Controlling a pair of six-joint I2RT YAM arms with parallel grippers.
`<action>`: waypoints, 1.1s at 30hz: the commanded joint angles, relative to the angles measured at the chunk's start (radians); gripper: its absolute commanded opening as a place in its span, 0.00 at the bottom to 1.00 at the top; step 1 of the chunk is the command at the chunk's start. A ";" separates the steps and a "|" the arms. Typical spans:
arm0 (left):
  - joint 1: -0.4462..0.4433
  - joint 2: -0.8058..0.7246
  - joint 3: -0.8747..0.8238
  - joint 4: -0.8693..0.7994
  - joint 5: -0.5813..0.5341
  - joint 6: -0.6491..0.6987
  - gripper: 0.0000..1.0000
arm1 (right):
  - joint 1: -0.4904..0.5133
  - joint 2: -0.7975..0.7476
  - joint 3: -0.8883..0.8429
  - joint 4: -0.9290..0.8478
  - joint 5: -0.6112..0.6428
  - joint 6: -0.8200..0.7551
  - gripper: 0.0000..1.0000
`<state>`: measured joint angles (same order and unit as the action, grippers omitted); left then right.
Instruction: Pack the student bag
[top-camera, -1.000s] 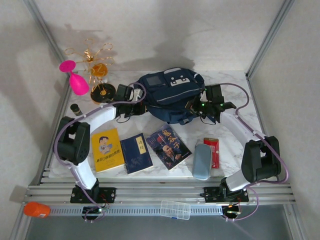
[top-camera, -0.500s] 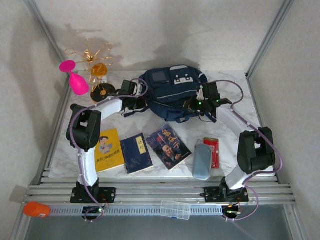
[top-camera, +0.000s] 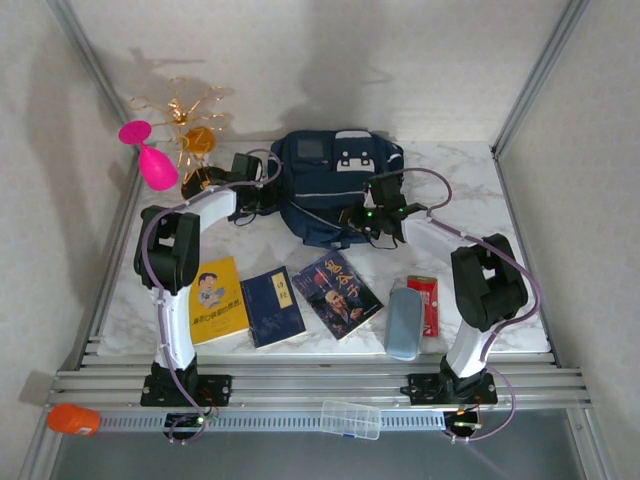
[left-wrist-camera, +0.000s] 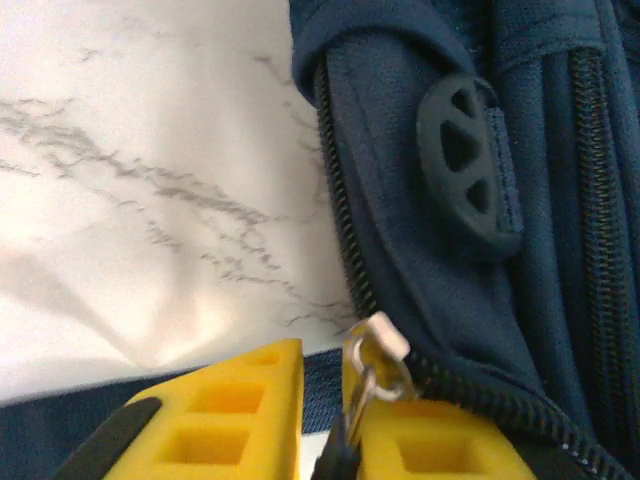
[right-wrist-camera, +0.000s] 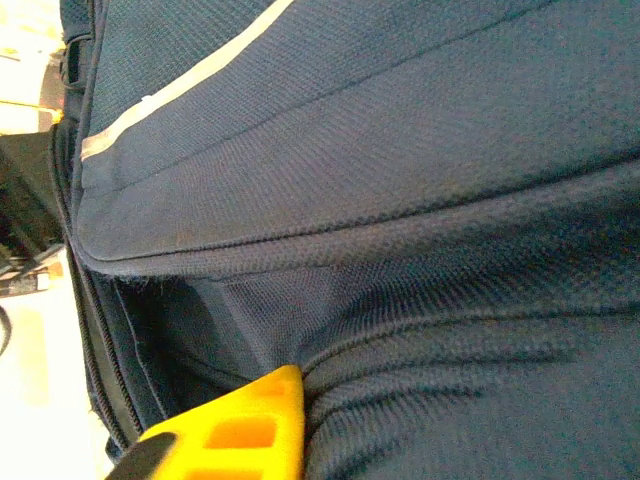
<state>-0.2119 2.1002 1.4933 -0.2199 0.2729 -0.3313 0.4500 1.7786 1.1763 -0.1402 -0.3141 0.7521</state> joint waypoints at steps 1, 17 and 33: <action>0.041 -0.091 -0.053 0.027 -0.087 -0.059 0.35 | -0.018 -0.007 0.023 0.024 0.055 -0.018 0.42; -0.291 -0.775 -0.692 0.071 -0.093 -0.507 0.55 | 0.004 -0.313 -0.216 -0.337 0.047 -0.293 0.83; -0.678 -0.631 -0.796 0.265 -0.228 -0.831 0.56 | 0.096 -0.274 -0.325 -0.261 0.077 -0.311 0.71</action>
<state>-0.8768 1.4349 0.6861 -0.0162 0.0837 -1.1133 0.5312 1.4811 0.8745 -0.4339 -0.2539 0.4583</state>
